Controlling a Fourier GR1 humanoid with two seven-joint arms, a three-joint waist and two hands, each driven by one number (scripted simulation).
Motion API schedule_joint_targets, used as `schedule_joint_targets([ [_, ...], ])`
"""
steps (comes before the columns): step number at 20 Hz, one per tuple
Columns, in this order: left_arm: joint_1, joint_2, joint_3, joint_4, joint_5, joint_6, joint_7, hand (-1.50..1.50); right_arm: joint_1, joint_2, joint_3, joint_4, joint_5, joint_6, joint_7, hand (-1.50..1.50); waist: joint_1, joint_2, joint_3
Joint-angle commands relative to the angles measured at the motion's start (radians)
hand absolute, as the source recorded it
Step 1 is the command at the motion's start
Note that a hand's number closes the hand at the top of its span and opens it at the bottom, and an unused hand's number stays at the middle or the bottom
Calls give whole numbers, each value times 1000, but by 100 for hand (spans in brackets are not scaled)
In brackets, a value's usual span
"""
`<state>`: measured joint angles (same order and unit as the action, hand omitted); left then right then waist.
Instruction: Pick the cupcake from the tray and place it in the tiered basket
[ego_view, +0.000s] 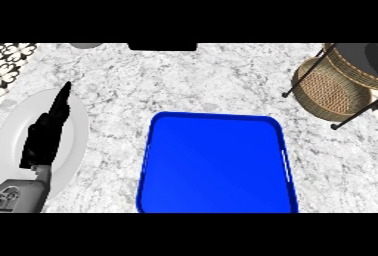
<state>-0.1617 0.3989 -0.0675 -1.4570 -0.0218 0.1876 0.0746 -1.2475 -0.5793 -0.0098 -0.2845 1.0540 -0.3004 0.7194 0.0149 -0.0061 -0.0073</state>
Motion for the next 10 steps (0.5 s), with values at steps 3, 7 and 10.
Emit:
schedule_joint_targets([
  [3,15,-1,-1,-11,-7,-12,-9,0,94,23,-160,-6,-156,-102,20,150,4,14,9],
  [7,14,-27,6,-5,-18,-3,-4,0,151,-3,-166,-9,-171,-62,-63,-150,4,13,8],
  [10,10,-48,-8,3,-47,2,-3,0,144,19,-179,-88,-186,-136,-49,-150,-2,9,8],
])
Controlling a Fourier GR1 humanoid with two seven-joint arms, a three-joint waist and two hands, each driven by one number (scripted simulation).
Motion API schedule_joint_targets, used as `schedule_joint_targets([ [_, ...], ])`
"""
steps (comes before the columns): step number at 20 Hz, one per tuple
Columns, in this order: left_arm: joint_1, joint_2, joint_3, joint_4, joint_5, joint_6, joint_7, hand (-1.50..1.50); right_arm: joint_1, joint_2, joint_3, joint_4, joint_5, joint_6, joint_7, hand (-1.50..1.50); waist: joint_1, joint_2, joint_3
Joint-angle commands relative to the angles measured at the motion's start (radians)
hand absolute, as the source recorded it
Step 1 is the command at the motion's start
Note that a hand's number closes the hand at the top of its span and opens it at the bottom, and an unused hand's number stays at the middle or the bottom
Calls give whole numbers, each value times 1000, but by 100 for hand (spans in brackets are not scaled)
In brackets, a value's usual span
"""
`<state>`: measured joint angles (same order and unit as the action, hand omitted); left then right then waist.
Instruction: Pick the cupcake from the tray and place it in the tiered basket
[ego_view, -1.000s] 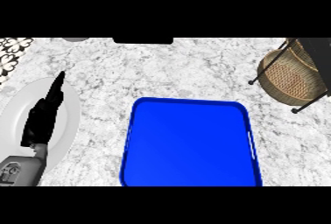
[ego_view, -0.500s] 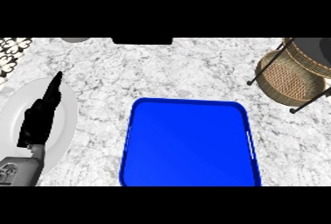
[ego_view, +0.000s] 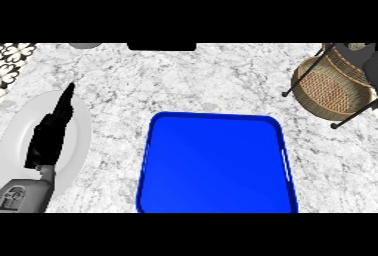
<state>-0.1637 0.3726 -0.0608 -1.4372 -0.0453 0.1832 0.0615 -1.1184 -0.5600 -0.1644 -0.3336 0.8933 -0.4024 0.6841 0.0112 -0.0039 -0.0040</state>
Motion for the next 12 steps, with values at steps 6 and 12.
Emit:
schedule_joint_targets([
  [6,-19,-21,17,38,-17,-20,-21,0,96,-3,-61,-113,-51,-220,-89,-150,-5,8,4],
  [12,15,-21,38,7,-22,-18,5,0,165,-30,-16,-370,-9,-175,101,-150,-31,-6,3],
])
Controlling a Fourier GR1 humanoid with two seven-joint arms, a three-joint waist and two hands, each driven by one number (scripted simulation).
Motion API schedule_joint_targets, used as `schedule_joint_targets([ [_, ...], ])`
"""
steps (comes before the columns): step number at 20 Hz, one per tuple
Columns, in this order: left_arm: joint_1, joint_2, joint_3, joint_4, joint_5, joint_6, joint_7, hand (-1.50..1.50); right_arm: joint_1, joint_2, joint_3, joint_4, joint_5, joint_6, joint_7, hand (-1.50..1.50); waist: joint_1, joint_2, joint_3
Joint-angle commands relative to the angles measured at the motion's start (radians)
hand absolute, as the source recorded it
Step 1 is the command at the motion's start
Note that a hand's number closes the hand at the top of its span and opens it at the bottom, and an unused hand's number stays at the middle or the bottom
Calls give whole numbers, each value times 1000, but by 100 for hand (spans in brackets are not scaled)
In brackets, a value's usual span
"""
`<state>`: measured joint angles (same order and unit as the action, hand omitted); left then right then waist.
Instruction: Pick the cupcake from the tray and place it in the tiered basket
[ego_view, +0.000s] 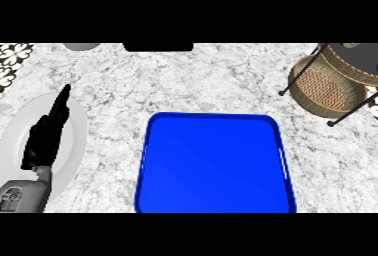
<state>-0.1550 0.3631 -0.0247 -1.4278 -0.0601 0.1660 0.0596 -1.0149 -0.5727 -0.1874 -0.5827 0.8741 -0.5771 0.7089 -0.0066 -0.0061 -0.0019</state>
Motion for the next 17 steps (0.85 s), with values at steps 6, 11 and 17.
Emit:
schedule_joint_targets([
  [6,15,-11,21,-22,-13,15,27,0,195,-29,-43,-398,-71,125,251,-150,-40,-12,1],
  [11,83,20,57,-22,-10,13,-5,0,420,-46,-86,-712,-177,204,258,-150,-83,-24,0],
  [17,138,-8,46,-47,-3,10,-26,0,753,-29,-176,-1123,-285,225,265,-150,-87,-20,1],
])
